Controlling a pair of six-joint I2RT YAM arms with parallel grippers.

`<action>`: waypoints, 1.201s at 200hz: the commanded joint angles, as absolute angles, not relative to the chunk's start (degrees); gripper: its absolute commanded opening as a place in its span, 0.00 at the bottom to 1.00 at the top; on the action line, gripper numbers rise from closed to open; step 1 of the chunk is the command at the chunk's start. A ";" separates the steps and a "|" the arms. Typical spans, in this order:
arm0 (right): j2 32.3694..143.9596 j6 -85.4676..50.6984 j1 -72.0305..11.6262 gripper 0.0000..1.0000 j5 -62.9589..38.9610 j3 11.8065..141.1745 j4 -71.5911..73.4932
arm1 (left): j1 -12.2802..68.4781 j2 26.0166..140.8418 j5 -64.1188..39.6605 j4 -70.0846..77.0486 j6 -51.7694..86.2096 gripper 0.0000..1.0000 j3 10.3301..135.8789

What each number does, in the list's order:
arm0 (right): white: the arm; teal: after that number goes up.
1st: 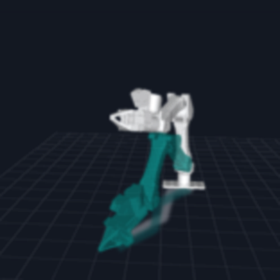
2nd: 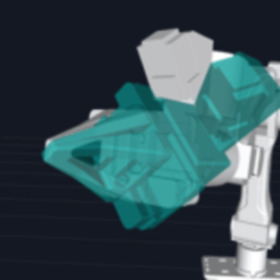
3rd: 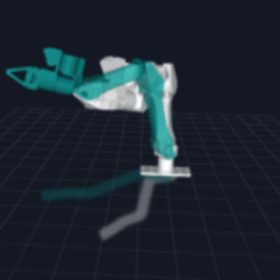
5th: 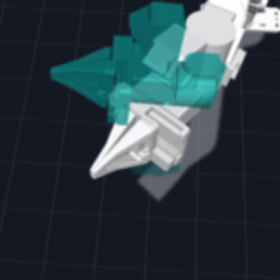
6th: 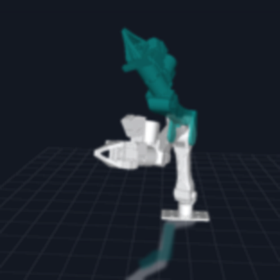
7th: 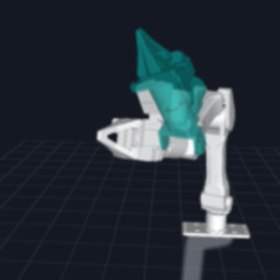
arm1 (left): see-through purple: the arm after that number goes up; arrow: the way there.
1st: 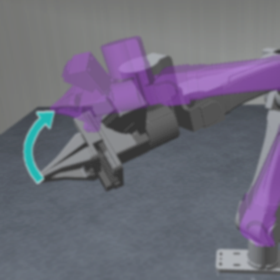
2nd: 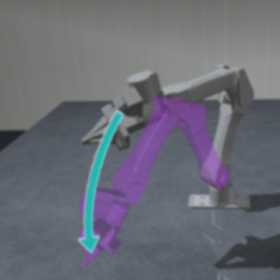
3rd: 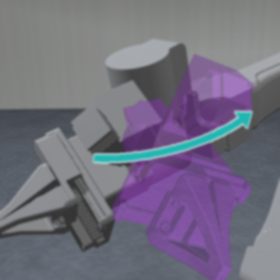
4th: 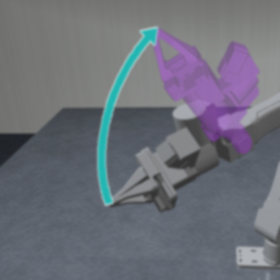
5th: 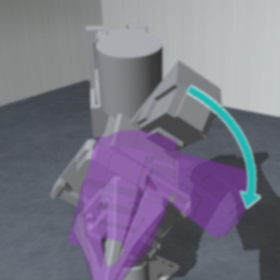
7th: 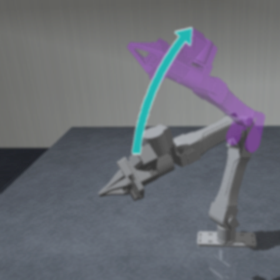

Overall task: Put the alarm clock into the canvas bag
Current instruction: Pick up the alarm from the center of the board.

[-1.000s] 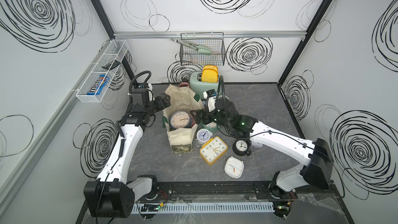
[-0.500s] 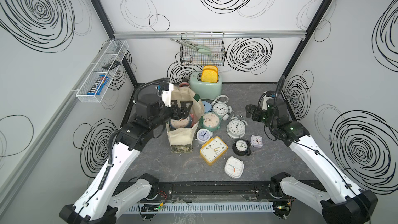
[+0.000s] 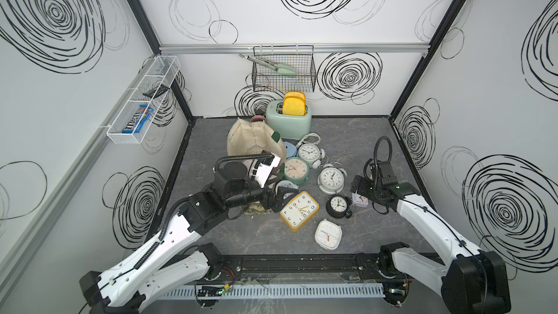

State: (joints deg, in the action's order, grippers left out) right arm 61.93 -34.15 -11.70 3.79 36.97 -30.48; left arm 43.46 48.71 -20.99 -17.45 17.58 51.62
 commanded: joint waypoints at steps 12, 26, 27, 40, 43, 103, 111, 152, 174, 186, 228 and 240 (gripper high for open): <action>66.08 -37.28 -11.57 0.98 4.62 37.29 -32.58 | 44.30 50.00 -20.92 -11.04 16.34 0.96 50.91; 68.43 -38.32 -11.42 0.98 5.39 37.26 -32.94 | 44.36 49.97 -20.90 -9.84 16.86 0.96 50.09; 68.54 -38.36 -11.42 0.98 5.42 37.26 -32.91 | 44.37 49.90 -20.91 -9.71 16.87 0.96 50.05; 70.42 -38.45 -11.38 1.00 4.67 37.03 -32.32 | 44.34 49.51 -21.05 -9.01 17.12 0.96 49.60; 70.68 -38.49 -11.36 1.00 4.53 36.88 -32.00 | 44.34 49.41 -21.01 -8.97 17.10 0.96 49.51; 73.31 -38.17 -11.09 0.89 4.52 35.78 -29.74 | 44.36 47.04 -19.43 -8.40 17.54 0.96 47.74; 73.53 -38.14 -11.12 0.86 4.53 35.61 -29.46 | 44.32 46.84 -19.22 -8.35 17.64 0.96 47.55; 74.66 -37.71 -11.06 0.76 4.41 35.10 -28.26 | 43.81 45.52 -19.16 -8.65 18.69 0.96 48.14; 75.83 -37.53 -11.01 0.76 3.98 35.07 -27.81 | 43.42 44.96 -19.51 -8.97 19.30 0.96 48.51; 76.02 -37.53 -11.01 0.73 3.55 35.09 -27.53 | 43.19 44.61 -19.27 -9.22 19.55 0.96 48.43; 71.85 -36.98 -11.12 0.59 2.11 36.18 -27.03 | 40.93 43.66 -19.54 -11.19 20.71 0.96 48.26; 70.52 -36.50 -11.03 0.54 2.10 37.20 -27.68 | 40.16 42.99 -20.52 -11.58 20.78 0.96 47.63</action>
